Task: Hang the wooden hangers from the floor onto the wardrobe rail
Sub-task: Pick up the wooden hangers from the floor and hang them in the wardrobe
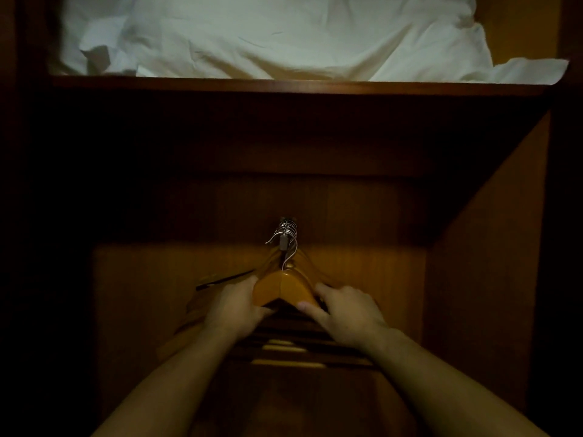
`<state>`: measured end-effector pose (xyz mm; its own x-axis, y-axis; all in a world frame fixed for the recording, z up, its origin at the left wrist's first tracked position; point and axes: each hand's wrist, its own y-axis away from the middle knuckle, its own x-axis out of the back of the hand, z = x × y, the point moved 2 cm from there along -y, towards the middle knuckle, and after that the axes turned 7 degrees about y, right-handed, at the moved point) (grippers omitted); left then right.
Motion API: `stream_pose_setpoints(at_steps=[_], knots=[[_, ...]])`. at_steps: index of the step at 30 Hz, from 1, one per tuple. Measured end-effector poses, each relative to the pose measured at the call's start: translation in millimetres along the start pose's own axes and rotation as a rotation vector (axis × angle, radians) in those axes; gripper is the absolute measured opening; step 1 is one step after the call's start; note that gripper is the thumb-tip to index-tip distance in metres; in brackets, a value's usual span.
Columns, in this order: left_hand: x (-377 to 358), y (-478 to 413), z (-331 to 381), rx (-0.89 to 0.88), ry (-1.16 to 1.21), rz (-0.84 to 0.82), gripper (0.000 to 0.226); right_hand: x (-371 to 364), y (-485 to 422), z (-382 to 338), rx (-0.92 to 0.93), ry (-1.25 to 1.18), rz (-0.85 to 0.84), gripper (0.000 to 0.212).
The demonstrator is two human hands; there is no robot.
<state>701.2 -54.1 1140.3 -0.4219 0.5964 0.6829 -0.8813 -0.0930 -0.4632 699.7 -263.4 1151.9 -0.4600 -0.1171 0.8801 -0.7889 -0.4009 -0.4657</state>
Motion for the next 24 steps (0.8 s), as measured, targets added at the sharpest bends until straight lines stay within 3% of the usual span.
stream_pose_setpoints(at_steps=[8, 24], knots=[[3.0, 2.6, 5.7, -0.018, -0.424, 0.035, 0.064, -0.4, -0.1, -0.5, -0.016, 0.058, 0.03, 0.058], [28.9, 21.1, -27.7, 0.032, -0.441, -0.055, 0.039, 4.9, 9.9, -23.8, -0.168, 0.063, -0.056, 0.056]])
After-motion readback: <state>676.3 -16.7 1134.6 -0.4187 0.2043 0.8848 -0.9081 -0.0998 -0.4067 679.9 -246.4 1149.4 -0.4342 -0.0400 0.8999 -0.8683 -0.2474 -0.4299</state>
